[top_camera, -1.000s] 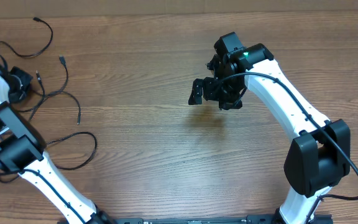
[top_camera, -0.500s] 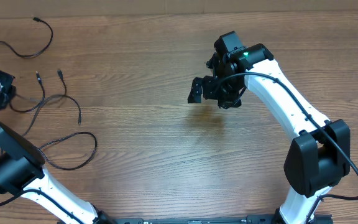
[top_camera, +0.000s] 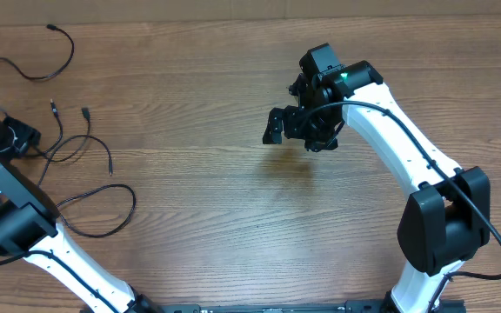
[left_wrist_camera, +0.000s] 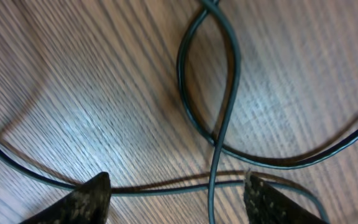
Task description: Untangle cables
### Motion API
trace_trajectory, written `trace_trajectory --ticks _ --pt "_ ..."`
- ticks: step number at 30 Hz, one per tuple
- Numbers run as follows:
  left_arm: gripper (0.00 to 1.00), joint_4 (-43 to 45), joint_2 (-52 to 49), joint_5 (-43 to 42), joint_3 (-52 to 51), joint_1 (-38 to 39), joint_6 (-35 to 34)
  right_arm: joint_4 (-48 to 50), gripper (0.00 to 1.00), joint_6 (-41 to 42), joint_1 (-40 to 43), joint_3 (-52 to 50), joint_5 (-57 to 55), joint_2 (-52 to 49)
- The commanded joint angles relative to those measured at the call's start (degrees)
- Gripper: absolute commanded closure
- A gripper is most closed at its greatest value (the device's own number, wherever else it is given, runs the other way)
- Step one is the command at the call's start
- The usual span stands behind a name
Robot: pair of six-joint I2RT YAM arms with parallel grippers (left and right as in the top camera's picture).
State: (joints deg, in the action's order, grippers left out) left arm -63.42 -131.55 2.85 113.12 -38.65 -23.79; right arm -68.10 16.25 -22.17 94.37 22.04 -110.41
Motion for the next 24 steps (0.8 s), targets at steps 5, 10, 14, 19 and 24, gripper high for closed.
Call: trace_trajectory --ticks 5,10,14,19,24 --pt "0.37 -0.5 0.11 -4.42 16.94 0.52 1.92 0.57 0.0 -0.22 -0.33 -0.31 -0.59 1.97" --pt "0.45 1.86 -2.14 5.16 14.14 0.9 2.01 0.37 0.0 -0.2 -0.33 -0.31 -0.59 1.97" --pt "0.45 5.33 -6.93 0.17 12.5 -0.13 4.79 0.04 0.0 -0.2 -0.33 -0.31 -0.59 1.97" --pt "0.48 14.12 -11.61 -4.11 12.5 -0.44 9.18 -1.62 0.0 -0.2 -0.33 -0.31 -0.59 1.97" --pt "0.42 21.84 -11.61 -5.66 12.48 -0.28 9.49 -0.5 0.0 -0.17 -0.33 -0.31 -0.59 1.97"
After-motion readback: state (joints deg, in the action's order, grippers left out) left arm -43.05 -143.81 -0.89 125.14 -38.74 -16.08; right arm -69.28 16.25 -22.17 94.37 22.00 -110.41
